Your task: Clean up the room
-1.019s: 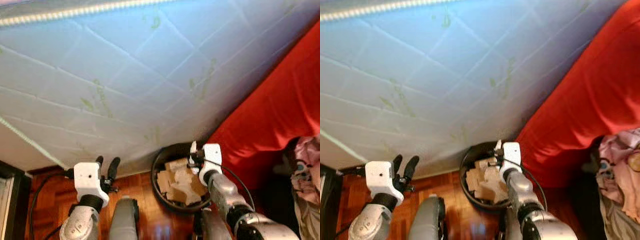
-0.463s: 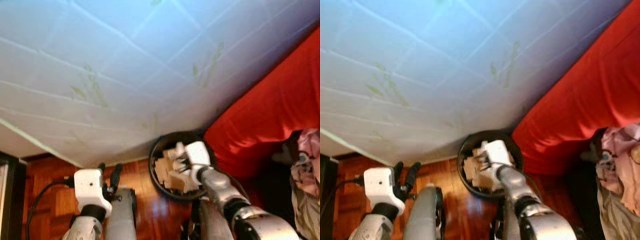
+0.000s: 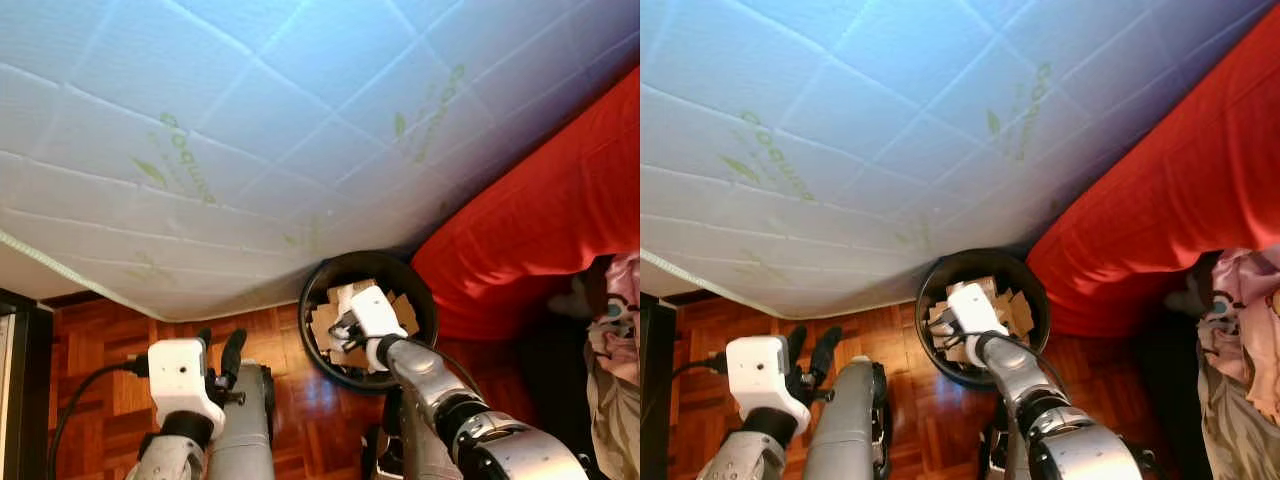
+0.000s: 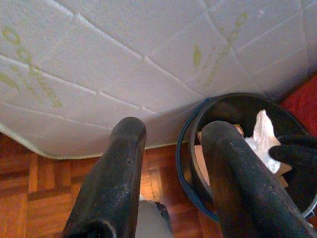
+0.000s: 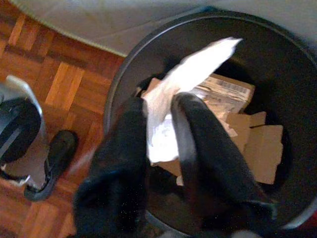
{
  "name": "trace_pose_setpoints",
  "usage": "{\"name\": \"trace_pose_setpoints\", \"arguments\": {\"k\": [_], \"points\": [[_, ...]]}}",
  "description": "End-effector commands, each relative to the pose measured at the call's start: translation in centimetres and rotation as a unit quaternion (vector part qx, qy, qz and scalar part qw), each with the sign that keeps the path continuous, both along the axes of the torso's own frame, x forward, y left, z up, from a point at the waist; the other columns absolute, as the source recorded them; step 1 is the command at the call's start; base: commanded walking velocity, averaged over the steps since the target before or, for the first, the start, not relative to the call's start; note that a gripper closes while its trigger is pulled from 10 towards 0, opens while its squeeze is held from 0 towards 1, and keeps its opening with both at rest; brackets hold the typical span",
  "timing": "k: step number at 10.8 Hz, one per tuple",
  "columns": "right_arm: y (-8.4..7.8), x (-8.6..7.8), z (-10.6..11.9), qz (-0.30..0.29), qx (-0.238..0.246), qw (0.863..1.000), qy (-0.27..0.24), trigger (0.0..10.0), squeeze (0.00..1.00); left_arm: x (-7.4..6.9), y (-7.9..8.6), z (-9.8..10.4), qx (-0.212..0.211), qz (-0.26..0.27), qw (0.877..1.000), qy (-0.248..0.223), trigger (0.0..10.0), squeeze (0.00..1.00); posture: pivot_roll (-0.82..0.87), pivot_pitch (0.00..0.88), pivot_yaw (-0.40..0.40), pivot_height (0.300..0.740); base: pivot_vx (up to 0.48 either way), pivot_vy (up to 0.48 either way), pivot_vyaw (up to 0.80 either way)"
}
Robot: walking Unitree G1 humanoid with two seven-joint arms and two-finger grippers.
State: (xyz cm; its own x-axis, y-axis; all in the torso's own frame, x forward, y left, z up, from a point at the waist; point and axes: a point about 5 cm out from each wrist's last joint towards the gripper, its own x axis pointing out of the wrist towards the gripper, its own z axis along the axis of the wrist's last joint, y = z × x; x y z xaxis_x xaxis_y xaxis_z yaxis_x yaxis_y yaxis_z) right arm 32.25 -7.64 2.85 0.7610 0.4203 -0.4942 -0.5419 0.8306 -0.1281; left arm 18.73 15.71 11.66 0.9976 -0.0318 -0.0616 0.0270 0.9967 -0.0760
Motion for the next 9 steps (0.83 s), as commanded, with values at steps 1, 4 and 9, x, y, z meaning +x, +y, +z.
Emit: {"name": "trace_pose_setpoints", "arguments": {"k": [1, 4, 9], "points": [[0.1, -0.9, -1.1, 0.005, -0.009, 1.0, 0.02, 10.0, 1.0, -0.5, 0.0, -0.1, 0.005, 0.003, 1.0, 0.011, 10.0, 0.0, 0.34, 0.426, -0.051, 0.628, 0.0, 0.0, 0.0], [-0.1, -0.7, -1.0, 0.02, -0.076, 0.997, -0.007, 10.0, 1.0, -0.8, 0.2, -0.1, 0.008, 0.005, 1.0, 0.017, 10.0, 0.0, 0.34, 0.44, -0.047, 0.628, 0.0, 0.0, 0.0], [0.7, -2.3, -2.5, 0.21, -0.304, 0.926, -0.084, 10.0, 1.0, -1.5, -0.1, 0.0, 0.004, 0.006, 1.0, 0.024, 10.0, 0.0, 0.35, 0.451, -0.04, 0.628, 0.0, 0.0, 0.0]]}}
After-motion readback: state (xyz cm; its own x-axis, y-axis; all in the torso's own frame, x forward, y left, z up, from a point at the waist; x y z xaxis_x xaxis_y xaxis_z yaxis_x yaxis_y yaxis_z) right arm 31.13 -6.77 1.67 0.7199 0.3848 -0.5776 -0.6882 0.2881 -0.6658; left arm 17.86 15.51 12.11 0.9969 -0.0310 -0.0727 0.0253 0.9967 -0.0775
